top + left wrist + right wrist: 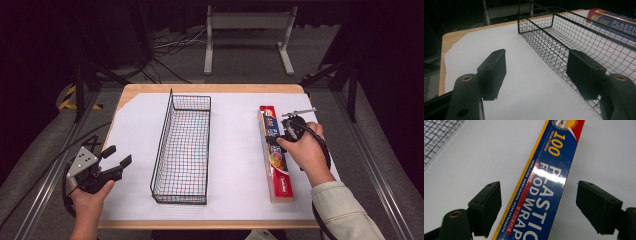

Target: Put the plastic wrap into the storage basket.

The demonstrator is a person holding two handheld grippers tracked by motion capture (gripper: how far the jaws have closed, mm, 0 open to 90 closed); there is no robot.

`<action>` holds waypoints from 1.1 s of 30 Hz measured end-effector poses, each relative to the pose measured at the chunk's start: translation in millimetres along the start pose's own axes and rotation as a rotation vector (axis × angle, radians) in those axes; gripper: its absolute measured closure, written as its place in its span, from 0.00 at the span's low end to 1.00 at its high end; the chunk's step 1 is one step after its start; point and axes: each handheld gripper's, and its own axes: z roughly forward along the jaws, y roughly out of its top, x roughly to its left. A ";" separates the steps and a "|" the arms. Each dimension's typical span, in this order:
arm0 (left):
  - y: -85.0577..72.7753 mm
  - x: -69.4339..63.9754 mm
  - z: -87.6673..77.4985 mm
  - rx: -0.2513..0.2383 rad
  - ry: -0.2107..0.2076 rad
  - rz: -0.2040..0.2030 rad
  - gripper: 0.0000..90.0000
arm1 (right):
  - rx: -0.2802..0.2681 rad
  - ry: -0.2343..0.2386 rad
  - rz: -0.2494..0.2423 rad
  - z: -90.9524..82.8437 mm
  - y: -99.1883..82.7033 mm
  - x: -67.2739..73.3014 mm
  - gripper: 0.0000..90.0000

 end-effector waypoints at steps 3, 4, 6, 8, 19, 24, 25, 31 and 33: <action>0.1 -0.1 0.2 0.003 -0.001 0.001 0.36 | 0.035 -0.006 0.039 4.0 -0.8 1.8 0.23; 0.1 -0.1 0.3 0.003 -0.001 0.001 0.36 | 0.048 -0.008 0.049 5.3 -1.0 2.3 0.23; 0.0 -0.2 0.6 0.003 -0.002 0.001 0.36 | 0.071 -0.019 0.067 8.1 -1.3 3.3 0.22; 0.0 -0.2 0.7 0.003 -0.003 0.000 0.36 | 0.099 -0.030 0.092 11.6 -1.4 4.7 0.22; -0.5 -0.2 1.5 0.007 -0.003 0.003 0.36 | 0.238 -0.071 0.128 28.6 1.8 12.1 0.28; -0.8 0.3 1.6 0.009 -0.003 0.003 0.36 | 0.286 -0.088 0.133 34.4 2.7 15.4 0.33; -0.8 0.2 1.7 0.009 -0.003 0.003 0.36 | 0.288 -0.090 0.136 35.3 2.8 16.0 0.33; -0.8 0.0 1.7 0.009 -0.001 0.003 0.36 | 0.330 -0.137 0.189 37.5 6.2 20.7 0.40; -0.8 -0.1 1.7 0.009 0.000 0.003 0.36 | 0.345 -0.156 0.215 36.5 8.1 22.1 0.42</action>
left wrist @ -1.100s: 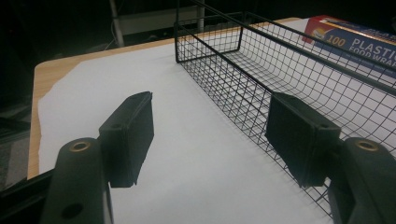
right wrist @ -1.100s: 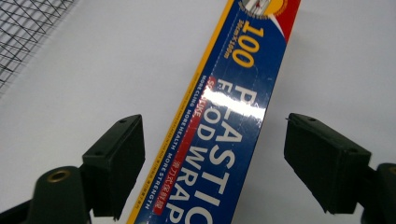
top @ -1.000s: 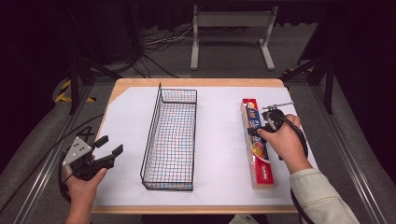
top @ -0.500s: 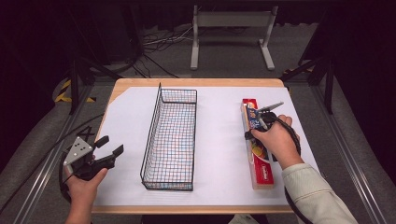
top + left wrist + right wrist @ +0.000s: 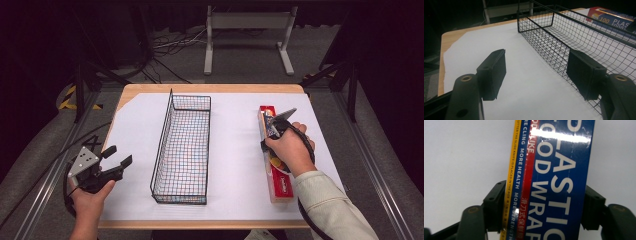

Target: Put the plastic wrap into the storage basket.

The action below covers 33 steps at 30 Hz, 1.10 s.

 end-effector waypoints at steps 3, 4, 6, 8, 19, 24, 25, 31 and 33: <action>0.0 0.2 -0.4 0.000 0.000 0.000 0.36 | 0.010 -0.024 0.025 -1.0 0.9 2.9 0.44; 0.0 0.3 -0.6 -0.002 0.001 -0.001 0.36 | 0.009 -0.026 0.031 -1.0 1.0 3.2 0.44; -0.1 0.8 -0.9 -0.006 0.001 -0.002 0.36 | 0.011 -0.028 0.039 -1.4 1.1 3.5 0.45; -0.1 0.8 -1.0 -0.006 0.000 -0.004 0.36 | 0.005 -0.027 0.047 -1.7 0.9 2.8 0.45; 0.5 1.4 -0.3 -0.006 0.003 -0.004 0.36 | -0.031 0.010 0.079 -20.9 4.1 5.1 0.46; 1.9 2.4 -0.9 -0.018 0.002 -0.005 0.36 | -0.051 0.023 0.096 -34.2 6.7 8.8 0.46; 1.9 2.4 -0.9 -0.018 0.002 -0.005 0.36 | -0.053 0.027 0.099 -36.6 7.1 9.4 0.45; 2.8 2.7 0.2 -0.022 -0.003 -0.005 0.36 | -0.066 0.032 0.104 -48.9 9.5 14.4 0.45; 3.2 2.9 -0.3 -0.024 -0.001 -0.007 0.36 | -0.074 0.040 0.108 -54.4 10.8 16.4 0.45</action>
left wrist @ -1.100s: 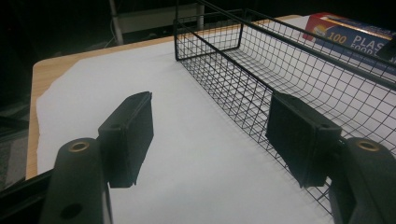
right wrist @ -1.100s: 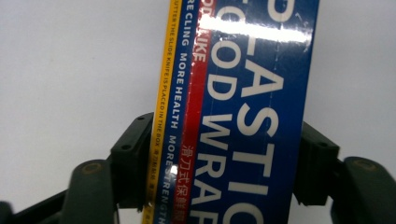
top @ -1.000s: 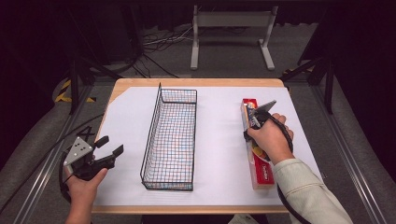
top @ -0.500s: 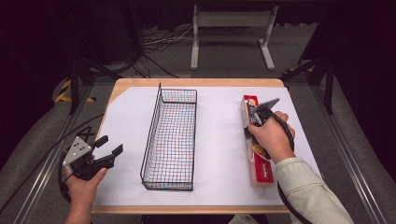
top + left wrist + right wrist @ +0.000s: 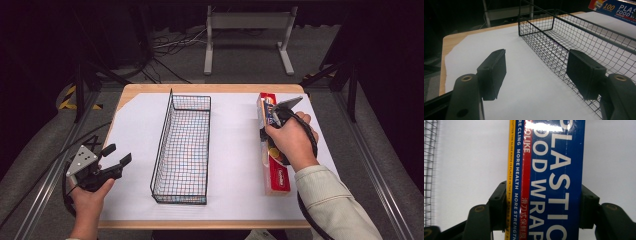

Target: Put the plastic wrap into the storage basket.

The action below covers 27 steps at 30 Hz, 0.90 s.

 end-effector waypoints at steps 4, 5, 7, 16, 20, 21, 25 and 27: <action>0.7 0.1 -0.4 -0.003 0.001 -0.001 0.36 | -0.004 -0.002 -0.002 -7.5 2.4 5.8 0.45; 0.9 0.2 -0.5 -0.007 0.002 -0.001 0.36 | -0.010 0.005 0.004 -10.6 3.5 8.7 0.45; 0.9 0.5 -0.6 -0.009 0.002 -0.003 0.36 | -0.015 0.006 -0.001 -13.2 4.2 10.9 0.45; 1.4 1.7 -1.0 -0.014 0.002 -0.006 0.36 | -0.038 0.021 0.009 -22.4 7.4 26.5 0.45; 1.4 1.9 -1.2 -0.014 0.002 -0.006 0.36 | -0.047 0.040 0.022 -25.7 9.1 37.9 0.45; 1.4 1.9 -1.2 -0.015 0.001 -0.007 0.36 | -0.053 0.041 0.019 -26.2 9.5 40.8 0.45; 1.5 2.1 -0.8 -0.017 -0.001 -0.007 0.36 | -0.059 0.044 0.026 -29.5 11.9 53.2 0.45; 1.6 2.5 -0.6 -0.019 -0.002 -0.009 0.36 | -0.071 0.047 0.036 -30.7 13.3 60.7 0.45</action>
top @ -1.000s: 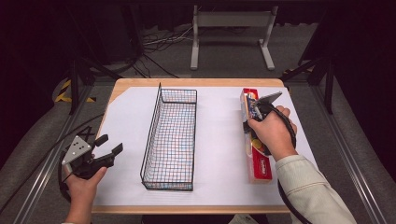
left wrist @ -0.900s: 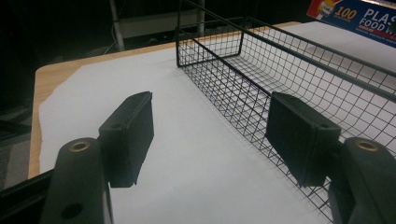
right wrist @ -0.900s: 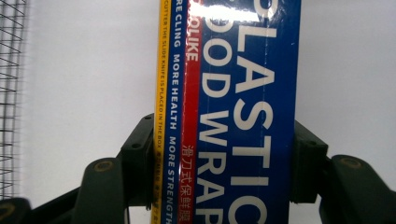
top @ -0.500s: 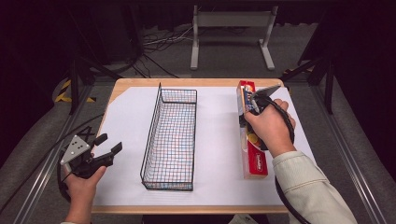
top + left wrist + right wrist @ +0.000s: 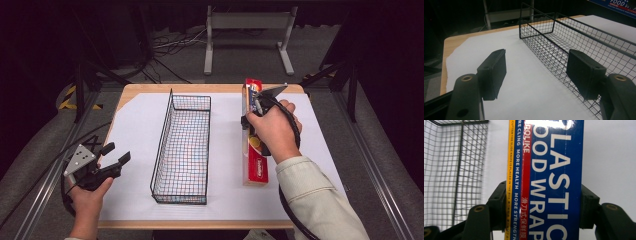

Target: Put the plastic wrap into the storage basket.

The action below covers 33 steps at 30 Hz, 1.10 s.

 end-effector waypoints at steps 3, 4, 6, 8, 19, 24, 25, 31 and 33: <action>0.1 0.8 -0.2 -0.004 0.000 -0.004 0.36 | -0.016 0.009 -0.002 -0.9 1.4 12.7 0.45; 0.2 1.4 -0.1 -0.008 -0.002 -0.007 0.36 | -0.020 0.010 -0.001 -1.3 1.6 16.7 0.45; 0.3 1.6 0.0 -0.011 -0.004 -0.007 0.36 | -0.021 0.010 0.000 -1.8 2.0 20.7 0.45; 0.5 1.8 0.2 -0.013 -0.006 -0.008 0.36 | -0.030 0.013 -0.006 -2.9 2.8 30.3 0.45; 1.7 4.4 -1.2 -0.032 -0.007 -0.021 0.37 | -0.041 0.049 0.012 -8.1 8.4 66.0 0.45; 1.6 4.4 -1.6 -0.032 -0.006 -0.022 0.37 | -0.042 0.081 0.016 -8.1 8.3 78.4 0.45; 1.6 4.4 -1.7 -0.031 -0.006 -0.021 0.37 | -0.043 0.086 0.015 -7.8 8.1 80.1 0.45; 1.3 4.4 -2.5 -0.031 -0.004 -0.021 0.37 | -0.036 0.132 0.025 -5.0 6.8 90.4 0.45; 0.9 4.7 -2.9 -0.031 -0.002 -0.023 0.37 | -0.032 0.136 0.023 -4.0 6.1 93.8 0.45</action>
